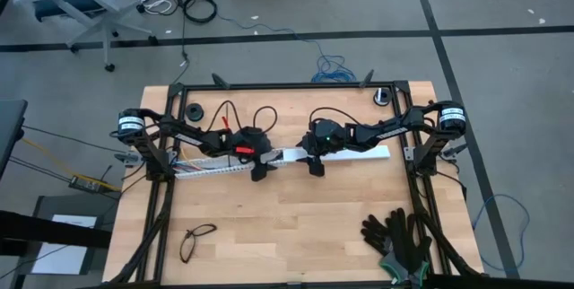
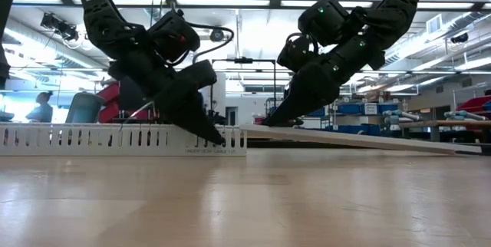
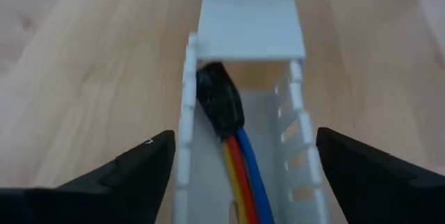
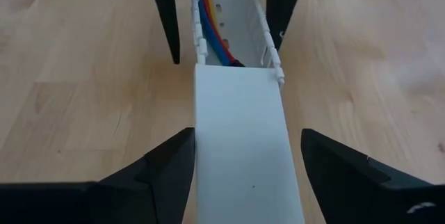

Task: Ziptie cables
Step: Close the white cable duct using the cover

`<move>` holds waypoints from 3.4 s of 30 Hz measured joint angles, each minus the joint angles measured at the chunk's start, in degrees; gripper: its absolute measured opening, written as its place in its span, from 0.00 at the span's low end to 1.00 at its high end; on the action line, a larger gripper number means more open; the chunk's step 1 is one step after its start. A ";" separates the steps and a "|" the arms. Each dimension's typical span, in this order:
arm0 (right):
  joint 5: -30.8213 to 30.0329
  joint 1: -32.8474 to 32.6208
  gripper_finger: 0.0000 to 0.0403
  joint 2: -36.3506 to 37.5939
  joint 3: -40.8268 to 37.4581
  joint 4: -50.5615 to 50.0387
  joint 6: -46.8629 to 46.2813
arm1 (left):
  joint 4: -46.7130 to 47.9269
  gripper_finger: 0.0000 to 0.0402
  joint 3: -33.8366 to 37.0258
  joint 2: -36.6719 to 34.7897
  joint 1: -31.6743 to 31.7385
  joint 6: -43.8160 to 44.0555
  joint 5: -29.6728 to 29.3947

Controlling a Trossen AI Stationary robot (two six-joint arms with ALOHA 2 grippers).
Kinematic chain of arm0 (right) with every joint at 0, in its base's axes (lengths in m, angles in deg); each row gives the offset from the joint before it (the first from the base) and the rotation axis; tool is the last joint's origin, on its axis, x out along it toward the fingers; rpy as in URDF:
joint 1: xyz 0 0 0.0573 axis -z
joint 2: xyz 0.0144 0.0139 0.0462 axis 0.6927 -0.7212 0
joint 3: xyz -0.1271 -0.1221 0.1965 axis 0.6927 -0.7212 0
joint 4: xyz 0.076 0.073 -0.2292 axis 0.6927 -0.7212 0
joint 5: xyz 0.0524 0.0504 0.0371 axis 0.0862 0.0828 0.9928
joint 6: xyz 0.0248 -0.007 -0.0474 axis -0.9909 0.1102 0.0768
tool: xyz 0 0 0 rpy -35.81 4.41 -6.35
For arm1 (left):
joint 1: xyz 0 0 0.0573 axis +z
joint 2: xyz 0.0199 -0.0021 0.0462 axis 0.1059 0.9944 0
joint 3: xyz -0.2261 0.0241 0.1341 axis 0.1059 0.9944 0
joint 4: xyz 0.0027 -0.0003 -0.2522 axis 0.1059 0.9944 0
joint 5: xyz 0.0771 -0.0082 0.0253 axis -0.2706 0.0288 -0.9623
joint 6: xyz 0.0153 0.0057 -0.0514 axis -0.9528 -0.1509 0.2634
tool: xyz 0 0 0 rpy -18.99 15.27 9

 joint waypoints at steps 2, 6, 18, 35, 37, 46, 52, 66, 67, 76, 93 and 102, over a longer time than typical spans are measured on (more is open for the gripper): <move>0.02 -0.02 0.60 0.00 0.00 0.00 0.00 | -1.53 0.82 0.00 0.00 0.00 -0.04 -0.02; 0.50 -0.02 0.60 0.00 0.00 0.00 0.00 | -3.19 0.82 0.00 0.00 0.00 -0.09 -0.04; 3.61 -0.02 0.59 0.00 0.02 3.61 -0.06 | -1.73 0.75 -3.23 0.16 -1.52 -1.65 -0.34; 5.16 -0.07 0.59 0.00 0.02 3.04 -0.51 | 6.65 0.73 -6.97 1.87 -2.60 -3.10 -2.56; 5.15 -0.07 0.59 0.00 0.03 2.99 -0.22 | 6.60 0.73 -6.95 2.35 -2.81 -3.12 -2.58; 5.07 -0.07 0.63 0.00 0.02 2.56 -3.26 | 5.88 0.68 -7.06 2.64 -2.89 -3.12 -2.60; 4.98 -0.07 0.67 0.00 0.02 1.44 -2.28 | 5.27 0.65 -7.02 2.82 -2.89 -3.06 -2.60; 4.78 -0.09 0.74 -3.97 0.38 2.55 -1.46 | 4.83 0.64 -7.02 2.82 -2.89 -2.92 -2.62; 4.64 -0.09 0.75 -4.13 0.45 2.79 -1.44 | 4.81 0.64 -7.03 2.82 -2.89 -2.84 -2.60; 5.16 0.46 0.67 -4.70 0.44 1.55 -1.11 | 5.11 0.64 -6.97 2.84 -2.89 -2.71 -2.60; 5.00 0.52 0.57 -4.66 0.37 1.14 -0.92 | 4.98 0.64 -6.97 2.84 -2.89 -2.66 -2.69; 5.01 0.46 0.55 -4.66 0.37 1.16 -1.46 | 5.19 0.64 -6.97 2.84 -2.89 -2.66 -2.67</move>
